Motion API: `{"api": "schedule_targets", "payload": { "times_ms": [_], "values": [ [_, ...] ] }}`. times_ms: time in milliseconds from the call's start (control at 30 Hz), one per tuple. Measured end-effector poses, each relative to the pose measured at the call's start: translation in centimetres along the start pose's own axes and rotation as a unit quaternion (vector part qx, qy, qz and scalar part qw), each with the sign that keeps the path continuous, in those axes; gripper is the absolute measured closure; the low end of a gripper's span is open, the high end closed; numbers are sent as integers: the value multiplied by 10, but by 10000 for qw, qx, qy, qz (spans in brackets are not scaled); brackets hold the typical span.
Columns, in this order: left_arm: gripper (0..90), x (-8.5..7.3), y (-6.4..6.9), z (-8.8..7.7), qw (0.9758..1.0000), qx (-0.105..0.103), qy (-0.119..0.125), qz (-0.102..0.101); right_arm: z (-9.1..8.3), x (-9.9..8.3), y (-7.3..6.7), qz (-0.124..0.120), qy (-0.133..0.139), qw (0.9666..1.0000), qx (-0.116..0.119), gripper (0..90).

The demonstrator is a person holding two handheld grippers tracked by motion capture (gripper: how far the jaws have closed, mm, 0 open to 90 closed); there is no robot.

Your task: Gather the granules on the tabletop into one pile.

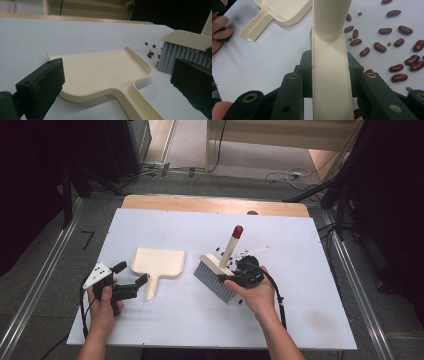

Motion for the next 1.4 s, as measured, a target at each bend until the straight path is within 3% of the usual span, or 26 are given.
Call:
{"api": "schedule_targets", "payload": {
  "times_ms": [300, 467, 733, 867, 1100, 1300, 1400],
  "values": [
    [0, 0, 0, 1, 10000, -36, 2, -48, 0, 3, -1, -71, -10, 10000, -58, 650],
    [0, 1, -3, 0, 9998, -78, 37, -201, -6, 6, -9, -178, 47, 9998, -18, 650],
    [0, 2, -6, -1, 9995, 22, 71, -312, -1, 4, -20, -89, 24, 9994, 333, 650],
    [0, 1, -4, 0, 9998, 39, 38, -208, 3, 3, -9, 39, -9, 9999, 166, 651],
    [0, 1, -4, 0, 9998, 41, 35, -181, -7, -1, 15, 243, 111, 9996, -130, 650],
    [0, 1, -3, 1, 9999, 34, 32, -158, -13, 1, 29, 273, 177, 9986, -418, 650],
    [0, 1, -3, 1, 9999, 15, 19, -163, -14, 3, 33, 177, 173, 9980, -587, 650]
  ]
}}
Point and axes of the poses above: each handheld gripper's, and its own axes: z roughly forward along the jaws, x roughly out of its top, y roughly to its right, the point moved 8 cm from there along z, roughly forward along the jaws, and after that the axes turned 2 degrees about -z, right-handed, at the moved point
